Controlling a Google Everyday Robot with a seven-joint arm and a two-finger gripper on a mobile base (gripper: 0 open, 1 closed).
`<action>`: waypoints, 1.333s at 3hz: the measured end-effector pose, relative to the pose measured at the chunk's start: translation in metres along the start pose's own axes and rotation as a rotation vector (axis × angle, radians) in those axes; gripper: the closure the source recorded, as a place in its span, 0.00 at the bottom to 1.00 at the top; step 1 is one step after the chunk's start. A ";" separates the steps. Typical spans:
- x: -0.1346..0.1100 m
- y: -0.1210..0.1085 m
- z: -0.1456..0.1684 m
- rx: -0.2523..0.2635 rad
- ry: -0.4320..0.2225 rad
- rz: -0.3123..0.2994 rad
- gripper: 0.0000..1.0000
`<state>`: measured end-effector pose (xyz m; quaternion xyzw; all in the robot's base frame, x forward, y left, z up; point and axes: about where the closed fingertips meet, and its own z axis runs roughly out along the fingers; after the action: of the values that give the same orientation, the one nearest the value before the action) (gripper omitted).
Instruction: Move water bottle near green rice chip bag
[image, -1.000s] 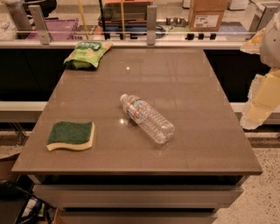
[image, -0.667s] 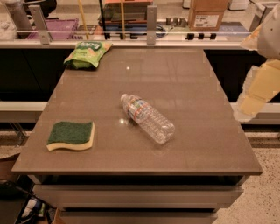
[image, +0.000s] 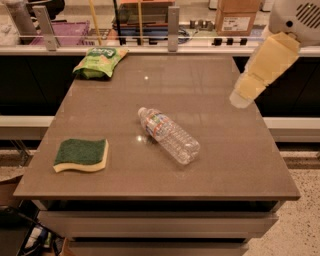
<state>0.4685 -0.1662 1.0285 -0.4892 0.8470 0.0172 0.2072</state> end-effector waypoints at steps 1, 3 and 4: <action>-0.016 0.009 0.006 0.012 0.029 0.105 0.00; -0.037 0.022 0.044 0.025 0.177 0.259 0.00; -0.053 0.021 0.070 0.018 0.236 0.291 0.00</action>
Offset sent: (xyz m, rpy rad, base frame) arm -0.0033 0.0548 -0.0378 -0.0769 0.1814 -0.3484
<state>0.4973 -0.0951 0.9804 -0.3584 0.9274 -0.0181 0.1061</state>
